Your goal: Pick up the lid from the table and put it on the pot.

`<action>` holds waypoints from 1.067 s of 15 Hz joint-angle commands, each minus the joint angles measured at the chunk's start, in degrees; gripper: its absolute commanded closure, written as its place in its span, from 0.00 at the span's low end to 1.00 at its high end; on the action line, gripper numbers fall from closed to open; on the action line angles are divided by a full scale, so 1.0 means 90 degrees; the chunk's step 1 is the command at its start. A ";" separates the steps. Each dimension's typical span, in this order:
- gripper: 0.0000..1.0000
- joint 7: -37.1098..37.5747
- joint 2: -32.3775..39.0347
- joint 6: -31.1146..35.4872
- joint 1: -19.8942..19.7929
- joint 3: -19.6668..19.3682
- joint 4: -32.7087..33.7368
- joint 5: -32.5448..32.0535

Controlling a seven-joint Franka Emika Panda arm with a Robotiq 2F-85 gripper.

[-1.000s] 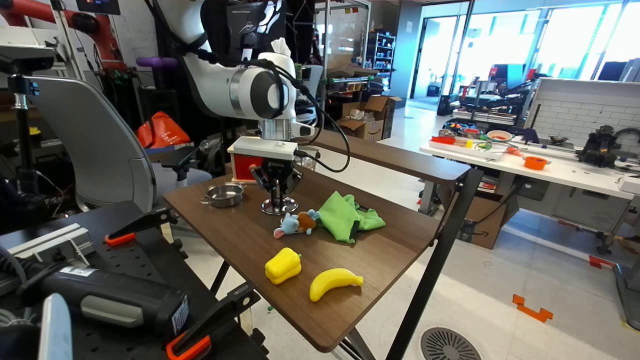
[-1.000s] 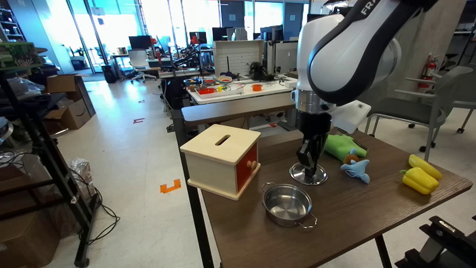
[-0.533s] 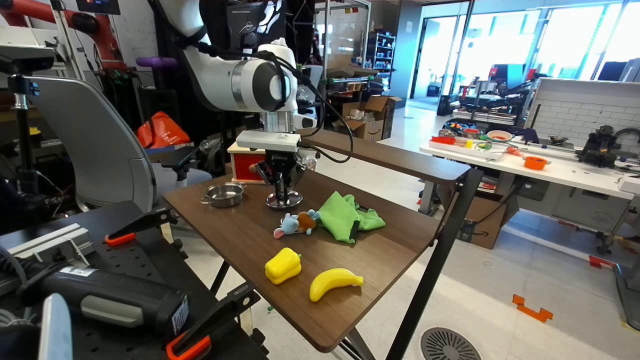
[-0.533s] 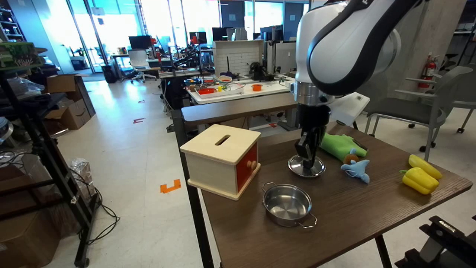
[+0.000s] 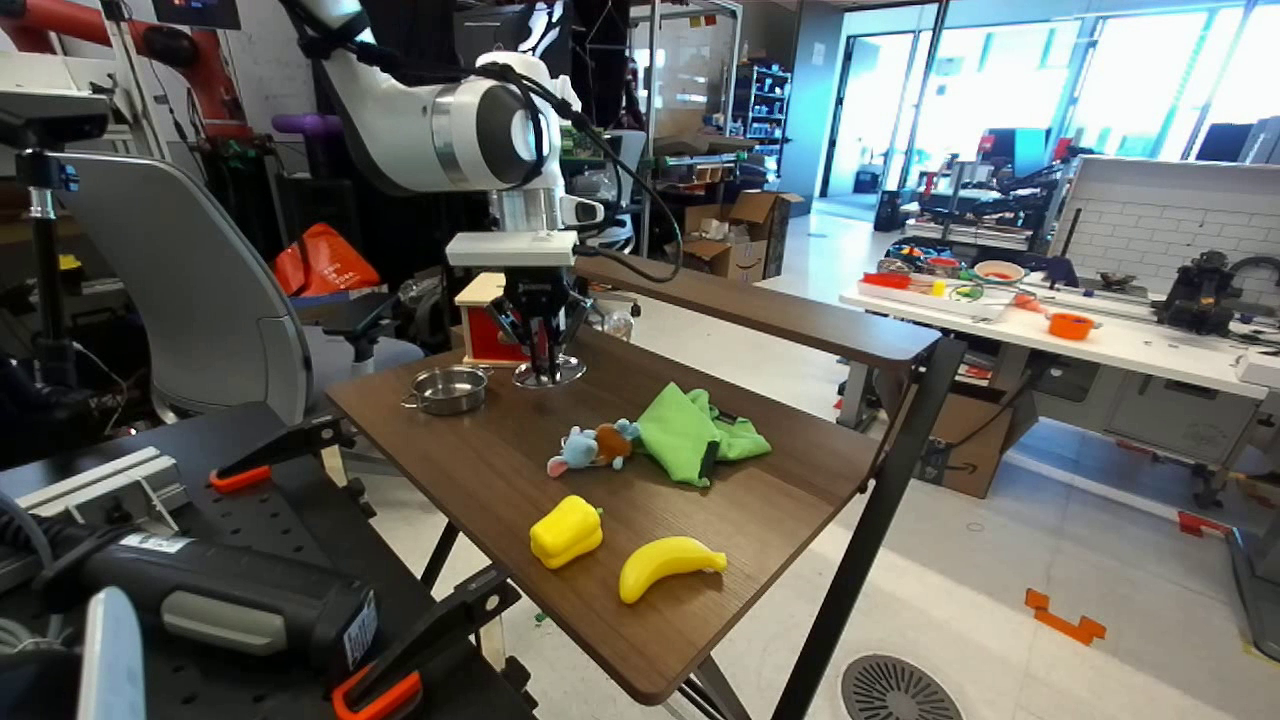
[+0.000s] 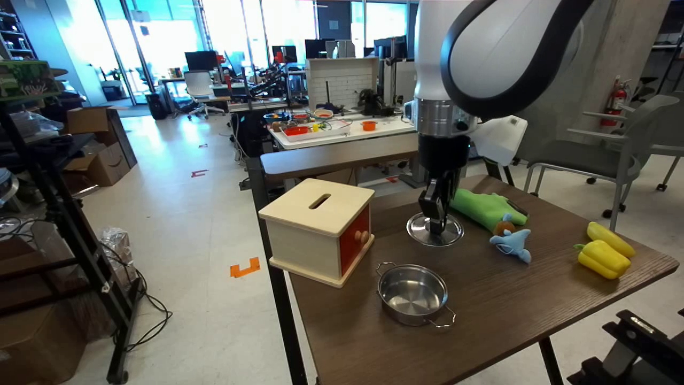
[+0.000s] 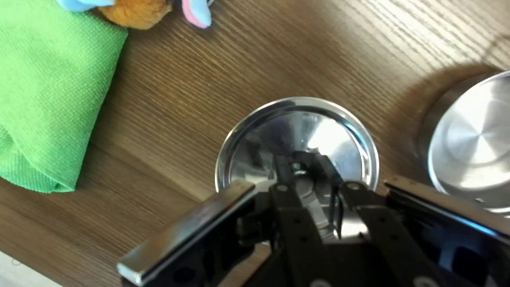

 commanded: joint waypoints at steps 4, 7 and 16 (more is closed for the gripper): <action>0.95 0.0009 -0.0614 -0.0145 0.0334 0.0061 -0.0609 -0.0426; 0.95 -0.0098 -0.0582 -0.0163 0.0366 0.0171 -0.0639 -0.0435; 0.95 -0.0555 -0.0372 -0.0302 0.0293 0.0432 -0.0531 -0.0349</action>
